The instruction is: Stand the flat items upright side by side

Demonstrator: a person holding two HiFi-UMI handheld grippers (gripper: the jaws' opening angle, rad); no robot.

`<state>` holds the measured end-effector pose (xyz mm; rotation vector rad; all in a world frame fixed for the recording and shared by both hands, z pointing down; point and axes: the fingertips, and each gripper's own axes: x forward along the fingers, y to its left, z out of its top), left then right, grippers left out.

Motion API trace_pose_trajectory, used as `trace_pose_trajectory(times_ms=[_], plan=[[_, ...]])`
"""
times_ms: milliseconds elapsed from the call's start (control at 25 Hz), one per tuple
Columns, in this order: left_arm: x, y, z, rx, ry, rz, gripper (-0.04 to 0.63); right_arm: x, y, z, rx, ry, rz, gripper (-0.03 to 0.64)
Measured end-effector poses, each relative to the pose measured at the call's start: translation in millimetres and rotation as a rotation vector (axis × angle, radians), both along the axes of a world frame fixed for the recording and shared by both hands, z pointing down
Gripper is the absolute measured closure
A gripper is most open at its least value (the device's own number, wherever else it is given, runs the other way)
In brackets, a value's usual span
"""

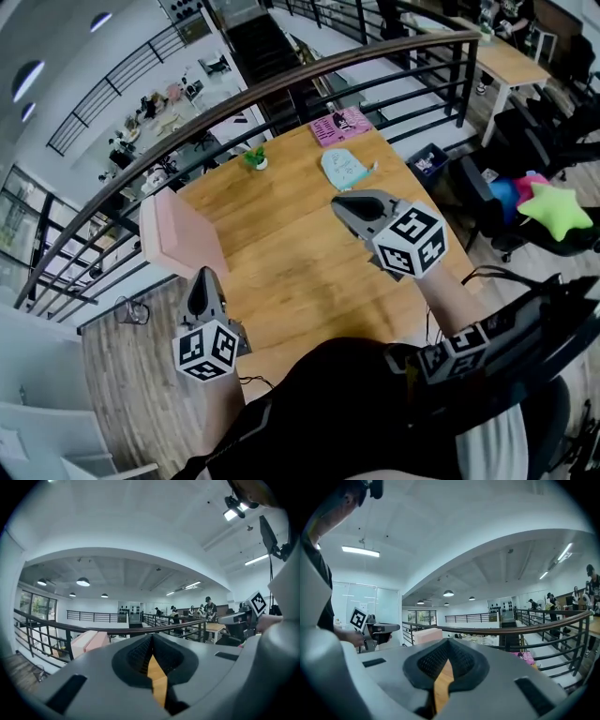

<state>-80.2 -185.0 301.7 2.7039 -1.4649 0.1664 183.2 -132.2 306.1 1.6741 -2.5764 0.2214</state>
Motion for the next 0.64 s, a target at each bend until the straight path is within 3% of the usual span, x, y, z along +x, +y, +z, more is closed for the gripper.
trace_pose_trajectory(times_ms=[240,640], plan=[[0,5,-9,-0.010,0.052,0.017,0.566,1,4,-5,0.008,0.014,0.024,0.604],[5,14,-5,-0.020,0.046,0.047,0.566,5,8,-4,0.013,0.006,0.058,0.604]])
